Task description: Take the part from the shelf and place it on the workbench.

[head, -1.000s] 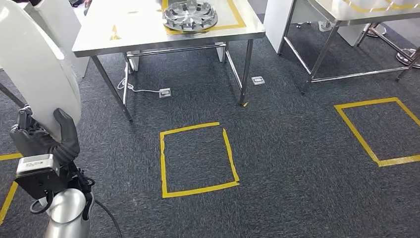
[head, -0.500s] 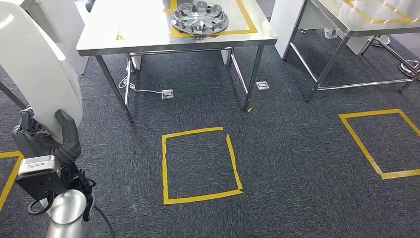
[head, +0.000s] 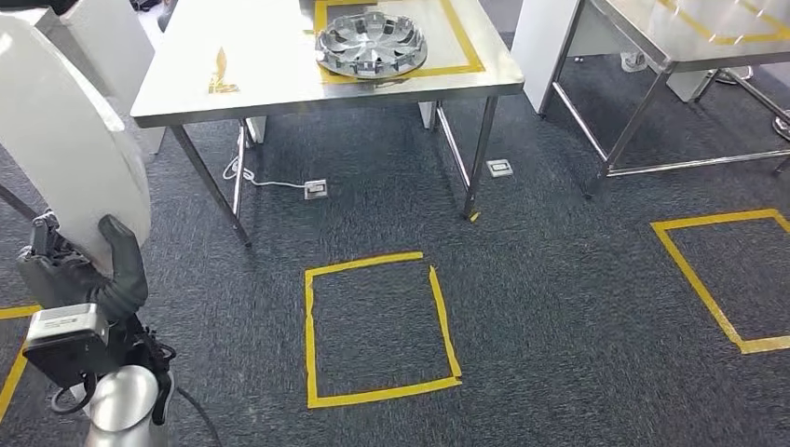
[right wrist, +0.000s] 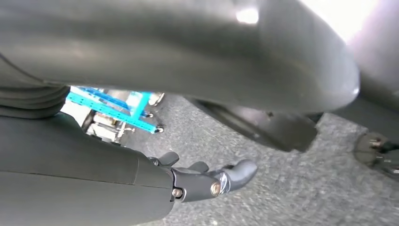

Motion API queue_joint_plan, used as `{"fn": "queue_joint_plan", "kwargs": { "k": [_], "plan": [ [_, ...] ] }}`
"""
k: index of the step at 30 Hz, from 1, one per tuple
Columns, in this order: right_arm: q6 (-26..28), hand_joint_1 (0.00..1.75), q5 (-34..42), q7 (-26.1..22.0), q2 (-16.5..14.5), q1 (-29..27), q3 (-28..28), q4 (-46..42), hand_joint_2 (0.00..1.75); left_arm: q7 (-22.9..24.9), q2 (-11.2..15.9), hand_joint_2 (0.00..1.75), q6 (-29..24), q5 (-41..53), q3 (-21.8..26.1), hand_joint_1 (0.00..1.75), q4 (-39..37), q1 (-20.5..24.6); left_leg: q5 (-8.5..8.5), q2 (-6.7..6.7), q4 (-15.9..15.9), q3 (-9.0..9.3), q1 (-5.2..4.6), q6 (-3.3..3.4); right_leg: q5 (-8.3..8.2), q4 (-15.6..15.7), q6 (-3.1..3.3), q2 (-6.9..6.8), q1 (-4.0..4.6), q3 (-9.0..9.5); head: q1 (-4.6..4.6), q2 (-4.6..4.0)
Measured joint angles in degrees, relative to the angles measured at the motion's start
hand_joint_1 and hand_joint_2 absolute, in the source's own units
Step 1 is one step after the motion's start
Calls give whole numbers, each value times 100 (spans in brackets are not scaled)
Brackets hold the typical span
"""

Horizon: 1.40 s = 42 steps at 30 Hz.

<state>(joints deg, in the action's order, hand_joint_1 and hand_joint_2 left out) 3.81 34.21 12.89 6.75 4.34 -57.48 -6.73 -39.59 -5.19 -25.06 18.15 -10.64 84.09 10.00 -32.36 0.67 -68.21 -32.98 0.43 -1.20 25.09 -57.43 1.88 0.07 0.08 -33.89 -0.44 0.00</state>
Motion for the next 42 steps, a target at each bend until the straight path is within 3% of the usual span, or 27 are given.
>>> {"fn": "queue_joint_plan", "kwargs": {
  "k": [2, 3, 4, 5, 8, 9, 11, 13, 15, 17, 18, 19, 20, 23, 24, 27, 28, 30, 32, 34, 35, 37, 39, 42],
  "plan": [
    [-5, 0, 1, -2, -12, -10, -2, 0, 0, -19, 9, 175, 22, -9, 3, 175, -4, -36, -302, -7, -504, -478, 10, -26, 130, 0, 3, 4, -6, 141, -8, 0],
    [-5, 0, 3, -1, -21, -19, -3, 0, 0, -26, 14, 175, 39, -10, 3, 175, -5, -48, -416, -11, -552, -628, 12, -32, 204, -1, -4, 9, -11, 228, -8, 0],
    [-5, 0, 5, 0, -28, -26, -4, 0, 0, -31, 17, 175, 60, -10, 3, 175, -5, -49, -417, -16, -434, -694, 13, -34, 283, -2, -15, 13, -19, 328, -9, 0],
    [-5, 0, 6, 0, -34, -29, -5, 0, 0, -31, 21, 175, 78, -10, 2, 175, -6, -46, -264, -24, -180, -693, 15, -37, 366, -3, -30, 16, -30, 435, -8, 0],
    [-4, 0, 6, -11, -43, -19, -8, 0, 0, -26, 39, 175, 108, -11, 3, 175, -28, -35, 707, -77, 712, -576, 19, -10, 635, -19, -118, 26, -32, 667, -27, 0],
    [-4, 0, 6, -10, -43, -11, -9, 0, 0, -21, 44, 175, 112, -11, 3, 175, -37, -30, 888, -88, 848, -547, 22, 29, 698, -29, -162, 27, -21, 734, -32, 0],
    [-3, 0, 6, -5, -42, 10, -15, 0, 0, -16, 46, 175, 118, -11, 5, 175, -43, -3, 889, -78, 885, -462, 23, 134, 716, -86, -238, 24, -8, 799, -29, 0],
    [-3, 0, 6, 9, -42, 32, -21, 0, 0, -22, 42, 175, 117, -11, 12, 175, -38, 26, 831, -58, 901, -353, 37, 214, 578, -481, -289, 19, -18, 602, -15, 0],
    [-3, 0, 6, -23, -44, 52, -25, 0, 0, -26, 38, 175, 118, -10, 17, 175, -34, 32, 723, -50, 911, -237, 38, 264, 625, -1194, -332, 15, -29, 98, 6, 0],
    [-3, 0, 6, -92, -45, 50, -29, 0, 0, -26, 38, 175, 118, -10, 17, 175, -36, 30, 591, -41, 913, -109, 32, 284, 1013, -1675, -358, 15, -30, -398, 17, 0],
    [-3, 0, 5, -109, -45, 43, -34, 0, 0, -26, 38, 175, 118, -10, 17, 175, -39, 29, 518, -34, 913, -26, 29, 285, 1193, -1702, -356, 15, -29, -548, 20, 0],
    [-3, 0, 1, -110, -45, 36, -41, 0, 0, -26, 39, 175, 117, -11, 17, 175, -42, 27, 442, -27, 913, 68, 25, 283, 1258, -1585, -343, 15, -27, -627, 22, 0],
    [-3, 0, -4, -106, -45, 29, -48, 0, 0, -26, 40, 175, 118, -11, 18, 175, -44, 23, 364, -22, 913, 168, 20, 277, 1165, -1346, -316, 15, -20, -642, 26, 0],
    [-3, 0, -25, -128, -36, -11, -73, 1, 0, -26, 48, 175, 118, -12, 20, 175, -53, -17, 117, -6, 919, 411, -7, 234, 215, -399, -184, 16, 58, -537, 33, 0],
    [-3, 0, -28, -129, -31, -24, -84, 2, 0, -26, 50, 175, 117, -12, 21, 175, -49, -36, 44, 4, 926, 489, -16, 208, 13, -231, -153, 20, 83, -493, 37, 0],
    [-3, 0, -30, -38, -33, -18, -104, 2, 0, -27, 55, 175, 117, -12, 24, 175, -13, -50, 11, 10, 787, 668, -29, 102, -25, -125, -67, 33, 73, -254, 44, 0],
    [-3, 0, -32, -12, -34, -9, -105, 2, 0, -31, 56, 175, 117, -12, 24, 175, 0, -47, 30, 2, 615, 625, -29, 72, -22, -109, -28, 30, 59, -161, 33, 0],
    [-3, 0, -33, -2, -36, 6, -105, 2, 0, -31, 57, 175, 117, -13, 26, 175, 16, -55, -67, -15, 42, 286, -21, 29, 52, -103, 31, 19, 47, -17, 8, 0],
    [-7, 0, -32, -2, -38, 8, -105, 2, 0, -28, 63, 175, 116, -14, 28, 175, 19, -79, -361, -20, -545, -210, -12, -10, 176, -103, 53, 23, 43, 99, -5, 0],
    [-14, 0, -29, -2, -41, -5, -108, 2, 0, -27, 68, 175, 116, -13, 28, 175, 19, -98, -513, -24, -627, -498, -7, -27, 307, -104, 46, 35, 35, 245, -5, 0],
    [-17, 0, -27, -2, -42, -8, -109, 2, 0, -27, 69, 175, 116, -13, 29, 175, 19, -100, -397, -26, -433, -527, -5, -32, 374, -104, 34, 42, 26, 331, -7, 0],
    [-20, 0, -15, -3, -43, -5, -109, 2, 0, -28, 74, 175, 116, -12, 31, 175, 12, -102, 220, -34, 268, -470, 1, -36, 522, -111, -10, 53, 13, 498, -13, 0],
    [-20, 0, 3, -10, -42, 5, -110, 3, 0, -26, 81, 175, 116, -12, 33, 175, -5, -107, 616, -64, 725, -396, 3, 17, 682, -106, -78, 67, 23, 624, -23, 0],
    [-22, 0, 39, -2, -38, 16, -117, 3, 0, -33, 80, 175, 114, -10, 44, 175, -16, -96, 596, -58, 802, -240, 13, 169, 741, -173, -187, 66, 36, 760, -15, 0]
  ]
}}
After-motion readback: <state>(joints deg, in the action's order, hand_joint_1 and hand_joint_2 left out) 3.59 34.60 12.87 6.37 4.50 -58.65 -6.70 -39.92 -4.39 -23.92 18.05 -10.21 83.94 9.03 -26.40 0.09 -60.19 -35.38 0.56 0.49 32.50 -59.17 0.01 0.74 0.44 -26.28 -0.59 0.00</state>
